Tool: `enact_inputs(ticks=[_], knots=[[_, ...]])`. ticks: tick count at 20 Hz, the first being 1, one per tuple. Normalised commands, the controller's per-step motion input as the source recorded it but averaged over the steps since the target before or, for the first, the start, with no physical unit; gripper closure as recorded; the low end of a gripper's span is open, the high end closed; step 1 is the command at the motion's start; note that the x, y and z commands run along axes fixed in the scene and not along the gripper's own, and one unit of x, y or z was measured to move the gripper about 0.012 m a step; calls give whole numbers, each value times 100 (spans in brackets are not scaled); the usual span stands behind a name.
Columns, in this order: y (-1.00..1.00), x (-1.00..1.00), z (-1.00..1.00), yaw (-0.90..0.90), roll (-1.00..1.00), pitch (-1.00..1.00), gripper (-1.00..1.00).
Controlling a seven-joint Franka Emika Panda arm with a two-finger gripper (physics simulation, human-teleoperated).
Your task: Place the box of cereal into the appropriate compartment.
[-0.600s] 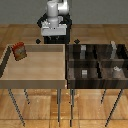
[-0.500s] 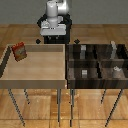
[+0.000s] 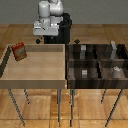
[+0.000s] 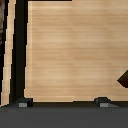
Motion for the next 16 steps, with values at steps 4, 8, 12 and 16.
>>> enact_inputs(ticks=[4, 8, 12, 16], knots=[[-100, 0, 0, 0, 0, 0, -100], [0, 0, 75, 0, 0, 0, -100], [-25, 0, 50, 0, 0, 0, -100], [-50, 0, 0, 0, 0, 0, -100]])
